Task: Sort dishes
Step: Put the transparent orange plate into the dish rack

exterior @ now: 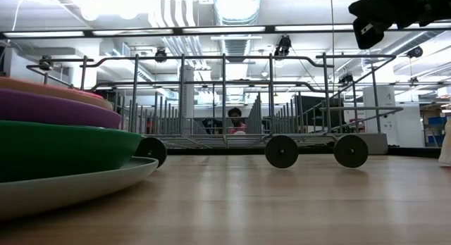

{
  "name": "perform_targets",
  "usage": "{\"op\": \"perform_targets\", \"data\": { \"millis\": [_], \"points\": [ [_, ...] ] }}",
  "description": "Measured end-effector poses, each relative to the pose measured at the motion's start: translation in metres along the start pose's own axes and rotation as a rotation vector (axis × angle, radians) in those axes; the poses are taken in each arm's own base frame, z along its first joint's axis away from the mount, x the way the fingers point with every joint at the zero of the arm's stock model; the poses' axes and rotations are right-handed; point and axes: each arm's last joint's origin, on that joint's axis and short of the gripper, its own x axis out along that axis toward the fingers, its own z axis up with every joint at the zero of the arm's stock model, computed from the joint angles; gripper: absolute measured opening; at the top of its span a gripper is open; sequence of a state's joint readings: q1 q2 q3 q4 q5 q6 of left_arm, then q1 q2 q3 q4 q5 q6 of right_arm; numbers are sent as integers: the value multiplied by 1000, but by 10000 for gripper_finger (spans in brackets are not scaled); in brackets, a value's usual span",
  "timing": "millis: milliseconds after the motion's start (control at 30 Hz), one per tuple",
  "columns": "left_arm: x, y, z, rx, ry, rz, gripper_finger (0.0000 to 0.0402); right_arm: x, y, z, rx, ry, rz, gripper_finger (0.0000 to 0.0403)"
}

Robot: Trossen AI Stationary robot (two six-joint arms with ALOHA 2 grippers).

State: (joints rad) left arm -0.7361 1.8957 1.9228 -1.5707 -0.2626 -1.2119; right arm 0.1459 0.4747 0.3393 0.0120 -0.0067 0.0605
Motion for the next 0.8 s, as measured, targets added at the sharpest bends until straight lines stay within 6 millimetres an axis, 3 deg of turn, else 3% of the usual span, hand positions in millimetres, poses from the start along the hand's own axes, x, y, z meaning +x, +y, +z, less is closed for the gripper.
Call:
{"op": "perform_targets", "data": {
  "millis": [200,433,600,800],
  "points": [
    [9,1,-3,-41,1,39,0,0,0,0,-1,0,0,2],
    [43,0,-13,-87,26,111,0,0,0,-1,-7,7,0,2],
    [65,6,-23,-249,80,199,0,0,0,-1,-7,7,0,2],
    [77,8,-34,-355,177,242,18,0,0,-1,16,7,-1,2]
  ]
}}
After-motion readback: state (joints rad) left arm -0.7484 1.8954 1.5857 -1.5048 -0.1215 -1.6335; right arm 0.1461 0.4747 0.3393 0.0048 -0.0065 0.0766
